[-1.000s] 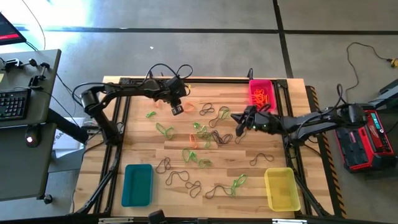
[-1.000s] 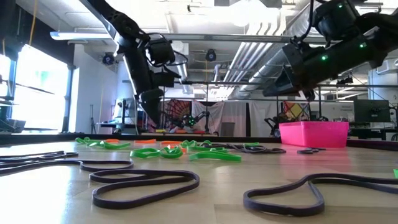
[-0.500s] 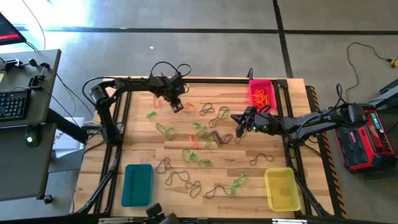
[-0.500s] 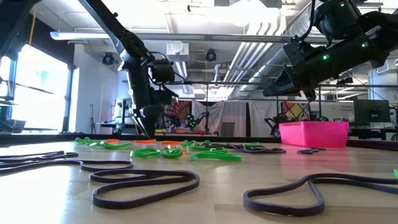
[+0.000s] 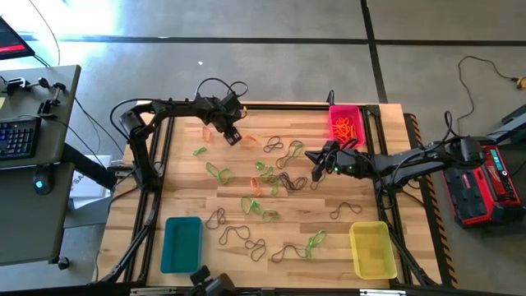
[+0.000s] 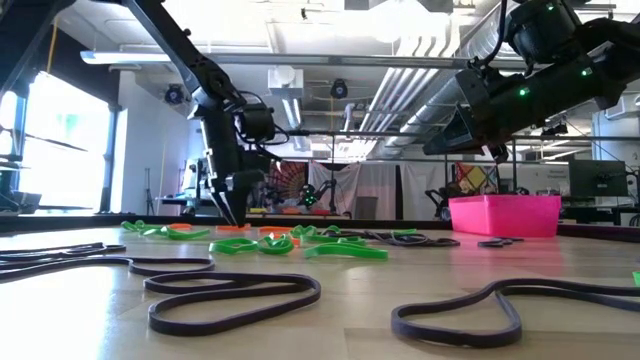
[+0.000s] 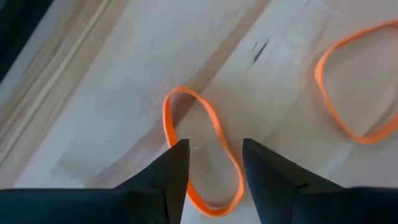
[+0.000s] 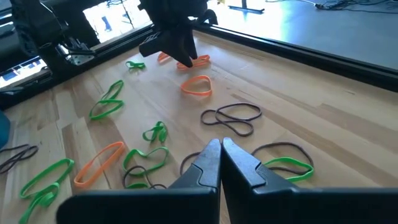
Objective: Sort rubber bands into baskets
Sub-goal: Put the orange rubber band into the red bin
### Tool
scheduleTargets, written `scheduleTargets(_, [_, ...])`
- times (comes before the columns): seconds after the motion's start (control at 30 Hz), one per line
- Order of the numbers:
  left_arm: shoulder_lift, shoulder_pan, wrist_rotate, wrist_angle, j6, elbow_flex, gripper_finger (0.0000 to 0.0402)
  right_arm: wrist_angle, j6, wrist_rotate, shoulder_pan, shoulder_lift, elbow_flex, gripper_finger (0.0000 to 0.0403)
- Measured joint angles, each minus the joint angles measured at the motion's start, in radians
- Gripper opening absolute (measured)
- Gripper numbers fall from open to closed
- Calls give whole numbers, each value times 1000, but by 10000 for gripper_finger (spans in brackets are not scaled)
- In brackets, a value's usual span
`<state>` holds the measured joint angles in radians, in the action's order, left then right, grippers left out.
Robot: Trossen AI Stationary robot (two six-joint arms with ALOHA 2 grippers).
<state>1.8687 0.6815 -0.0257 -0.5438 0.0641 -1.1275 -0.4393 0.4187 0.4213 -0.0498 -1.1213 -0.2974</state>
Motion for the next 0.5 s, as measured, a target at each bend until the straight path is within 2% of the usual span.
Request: scheduleTargets(0.5, [-4, -10, 14, -35, 65, 0, 20, 0, 5, 0, 0, 0, 0, 0])
